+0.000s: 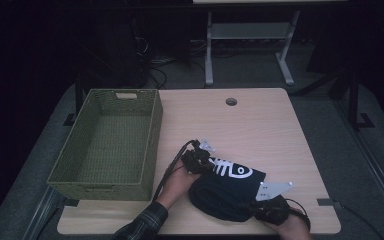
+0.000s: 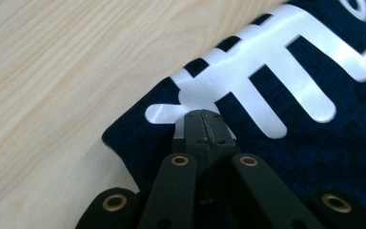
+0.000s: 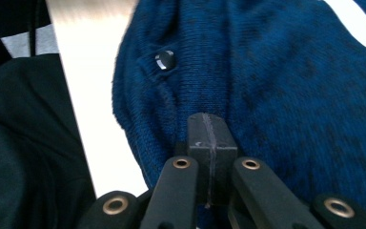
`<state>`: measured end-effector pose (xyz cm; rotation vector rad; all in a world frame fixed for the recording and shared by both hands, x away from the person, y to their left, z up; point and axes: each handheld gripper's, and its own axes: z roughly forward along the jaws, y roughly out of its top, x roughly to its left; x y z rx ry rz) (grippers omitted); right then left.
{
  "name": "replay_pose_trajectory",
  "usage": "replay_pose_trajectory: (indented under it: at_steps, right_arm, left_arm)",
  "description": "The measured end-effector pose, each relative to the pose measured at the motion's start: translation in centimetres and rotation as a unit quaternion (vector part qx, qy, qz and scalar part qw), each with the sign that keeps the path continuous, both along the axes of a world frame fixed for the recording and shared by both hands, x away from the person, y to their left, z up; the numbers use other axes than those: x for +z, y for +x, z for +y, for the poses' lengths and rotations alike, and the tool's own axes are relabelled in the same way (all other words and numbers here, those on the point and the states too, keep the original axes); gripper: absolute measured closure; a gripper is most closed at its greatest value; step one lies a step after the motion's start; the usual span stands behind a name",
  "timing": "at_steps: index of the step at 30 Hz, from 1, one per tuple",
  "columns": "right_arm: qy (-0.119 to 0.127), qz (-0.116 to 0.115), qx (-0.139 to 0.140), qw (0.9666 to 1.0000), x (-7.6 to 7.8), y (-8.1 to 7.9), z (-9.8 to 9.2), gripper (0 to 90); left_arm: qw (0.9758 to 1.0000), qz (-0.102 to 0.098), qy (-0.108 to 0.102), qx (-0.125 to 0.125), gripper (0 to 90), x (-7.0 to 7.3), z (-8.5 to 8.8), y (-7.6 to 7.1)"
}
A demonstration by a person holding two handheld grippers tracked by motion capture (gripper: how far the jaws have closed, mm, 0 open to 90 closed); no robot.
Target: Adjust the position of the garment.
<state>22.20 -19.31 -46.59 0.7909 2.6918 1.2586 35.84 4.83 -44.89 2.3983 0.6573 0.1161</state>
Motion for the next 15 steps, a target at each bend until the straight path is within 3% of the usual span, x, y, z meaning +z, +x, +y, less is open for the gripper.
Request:
replay_pose_trajectory:
  at_steps: [4, 7, 10, 12, 15]
  right_arm:
    - [0.0, 0.001, 0.005, 1.0, 0.0, -0.1, 0.5, 90.0]
    - [0.003, -0.004, 0.005, 1.0, 0.4, -0.1, 0.3, 90.0]
    - [0.03, -0.024, -0.007, 0.9993, 1.6, 0.0, -0.6, 90.0]
    - [0.042, -0.04, -0.023, 0.9981, 2.3, 0.2, -1.2, 90.0]
    - [0.039, -0.049, -0.042, 0.9971, 2.5, 0.9, -1.9, 90.0]
  left_arm:
    - [0.9999, 0.002, -0.01, 0.001, 90.0, 0.0, 0.1, 0.0]
    - [0.9995, 0.001, -0.032, 0.003, 90.0, 0.9, 0.6, -0.4]
    - [0.9983, -0.004, -0.057, -0.003, 90.0, 2.0, 1.0, -1.6]
    - [0.9979, -0.008, -0.062, -0.018, 90.0, 2.8, 1.1, -2.9]
    - [0.9982, -0.016, -0.049, -0.031, 90.0, 3.3, 1.4, -4.7]
